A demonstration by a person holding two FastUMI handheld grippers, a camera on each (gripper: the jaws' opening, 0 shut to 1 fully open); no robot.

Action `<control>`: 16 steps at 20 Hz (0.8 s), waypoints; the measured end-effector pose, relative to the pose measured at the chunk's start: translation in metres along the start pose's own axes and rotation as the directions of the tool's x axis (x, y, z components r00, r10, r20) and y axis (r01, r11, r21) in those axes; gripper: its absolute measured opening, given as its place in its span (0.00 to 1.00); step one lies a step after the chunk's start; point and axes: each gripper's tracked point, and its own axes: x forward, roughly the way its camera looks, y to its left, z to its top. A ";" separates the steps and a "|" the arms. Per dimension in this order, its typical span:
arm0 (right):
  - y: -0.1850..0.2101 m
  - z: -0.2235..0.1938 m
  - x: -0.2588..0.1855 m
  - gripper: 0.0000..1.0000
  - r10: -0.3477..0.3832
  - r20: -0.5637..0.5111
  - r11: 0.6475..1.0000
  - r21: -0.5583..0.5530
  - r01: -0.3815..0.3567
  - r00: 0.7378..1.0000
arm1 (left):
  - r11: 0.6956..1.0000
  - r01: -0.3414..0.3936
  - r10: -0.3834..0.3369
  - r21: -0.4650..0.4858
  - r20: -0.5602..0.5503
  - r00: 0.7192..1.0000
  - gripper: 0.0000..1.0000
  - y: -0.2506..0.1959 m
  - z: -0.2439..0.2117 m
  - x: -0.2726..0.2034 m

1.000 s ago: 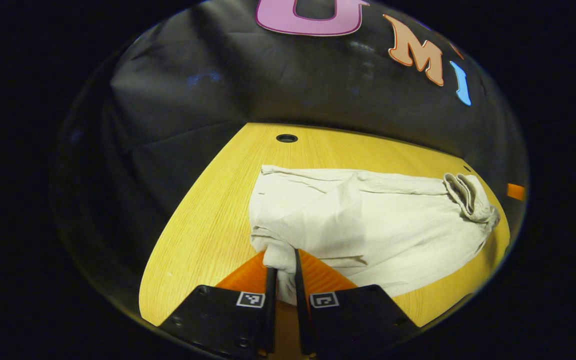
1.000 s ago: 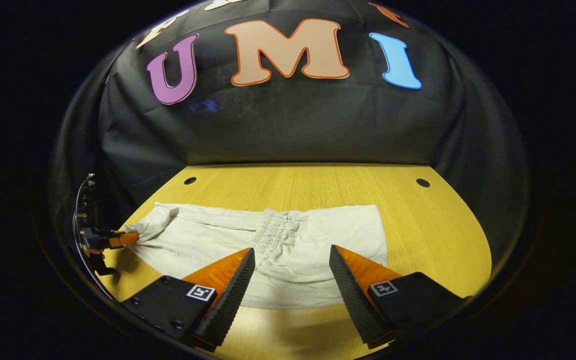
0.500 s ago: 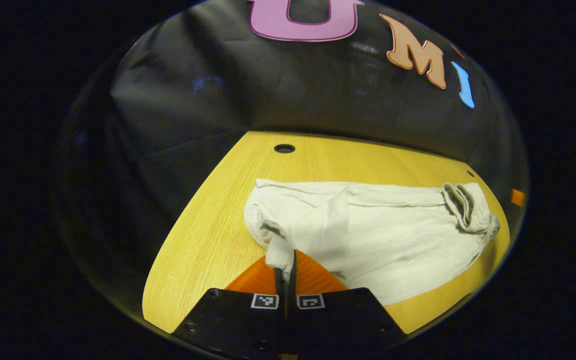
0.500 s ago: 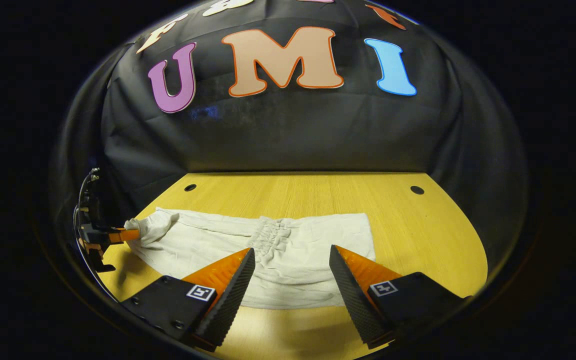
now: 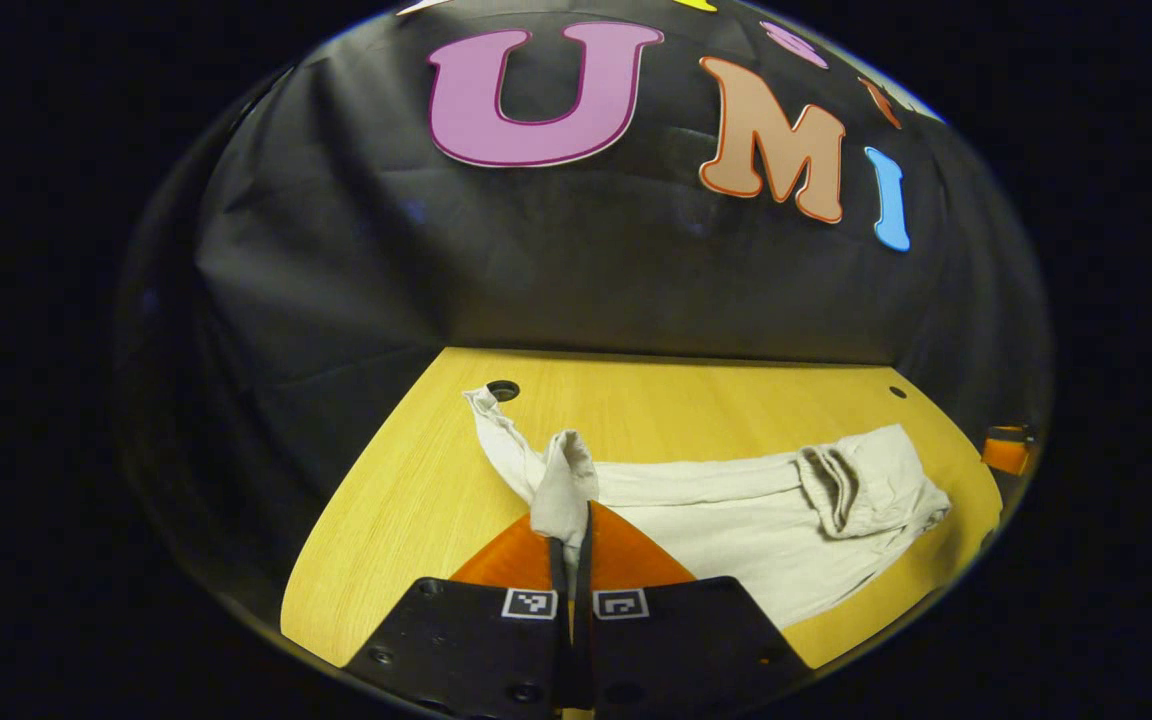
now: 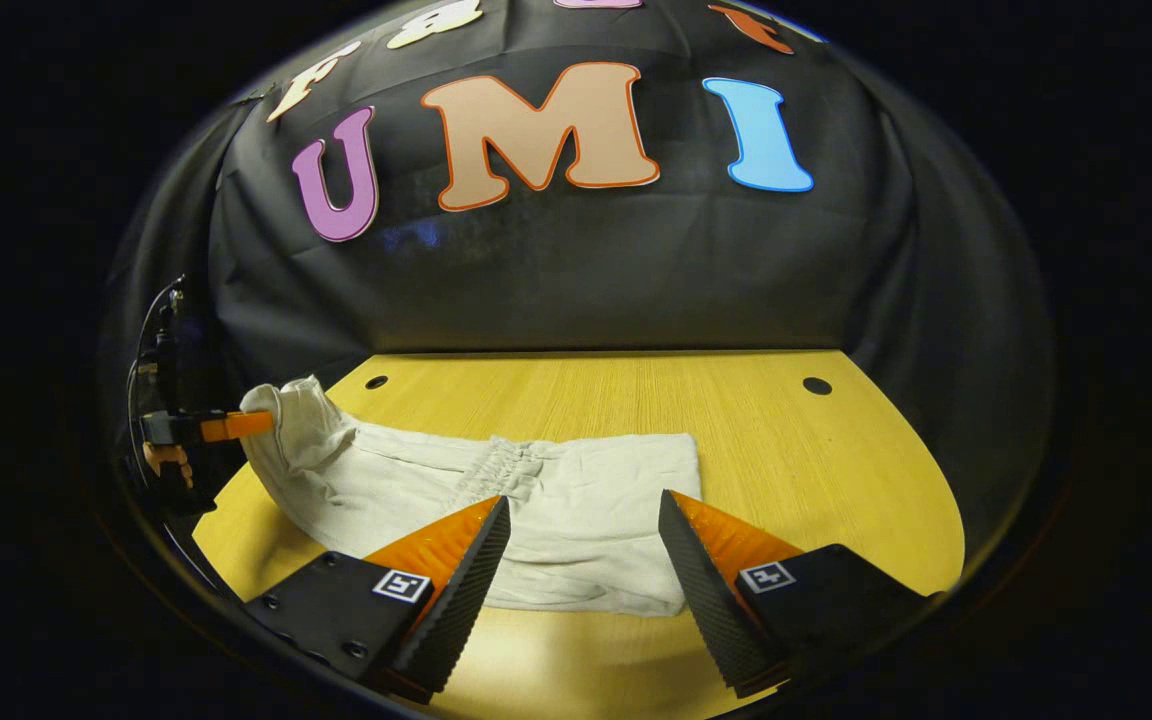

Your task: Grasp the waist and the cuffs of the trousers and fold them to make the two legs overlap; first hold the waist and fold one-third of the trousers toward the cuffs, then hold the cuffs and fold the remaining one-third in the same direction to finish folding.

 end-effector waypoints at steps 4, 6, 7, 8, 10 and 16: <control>-0.023 0.001 -0.007 0.96 0.005 0.009 1.000 0.012 -0.006 1.000 | 0.999 0.022 -0.023 0.024 0.032 0.999 0.00 -0.036 0.022 -0.003; -0.034 0.002 -0.011 0.96 0.006 0.016 1.000 0.021 -0.006 1.000 | 0.999 0.036 -0.037 0.036 0.042 0.998 0.00 -0.055 0.032 -0.004; -0.040 0.003 -0.013 0.96 0.004 0.019 1.000 0.025 -0.005 1.000 | 0.998 0.047 -0.049 0.042 0.049 0.998 0.00 -0.066 0.038 -0.004; -0.046 0.002 -0.015 0.96 0.003 0.022 1.000 0.030 -0.004 1.000 | 0.997 0.055 -0.058 0.050 0.054 0.997 0.00 -0.077 0.042 -0.003; -0.057 0.000 -0.019 0.97 -0.001 0.026 0.999 0.037 0.000 1.000 | 0.995 0.075 -0.079 0.066 0.058 0.995 0.00 -0.098 0.047 -0.002; -0.099 -0.008 -0.036 0.96 -0.030 0.032 0.997 0.068 0.028 0.999 | 0.984 0.143 -0.151 0.109 0.069 0.986 0.00 -0.167 0.062 0.010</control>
